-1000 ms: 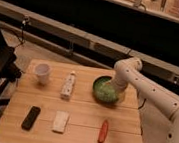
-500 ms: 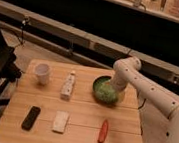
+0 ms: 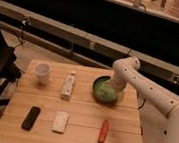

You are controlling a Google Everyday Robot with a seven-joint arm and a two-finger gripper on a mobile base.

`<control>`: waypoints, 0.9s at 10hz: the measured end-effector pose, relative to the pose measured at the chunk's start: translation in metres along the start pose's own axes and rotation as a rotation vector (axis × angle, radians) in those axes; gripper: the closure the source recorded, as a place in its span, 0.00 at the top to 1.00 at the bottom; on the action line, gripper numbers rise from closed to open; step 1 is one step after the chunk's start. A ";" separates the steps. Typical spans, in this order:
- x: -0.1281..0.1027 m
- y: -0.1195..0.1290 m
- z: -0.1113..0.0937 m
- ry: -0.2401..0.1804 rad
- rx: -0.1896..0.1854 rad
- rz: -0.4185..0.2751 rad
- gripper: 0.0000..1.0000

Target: Pick up the ceramic bowl

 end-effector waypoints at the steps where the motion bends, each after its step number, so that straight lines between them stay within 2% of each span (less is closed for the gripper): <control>1: 0.000 -0.001 0.000 -0.001 0.000 0.000 0.80; 9: -0.001 -0.005 0.007 -0.012 -0.012 0.000 0.80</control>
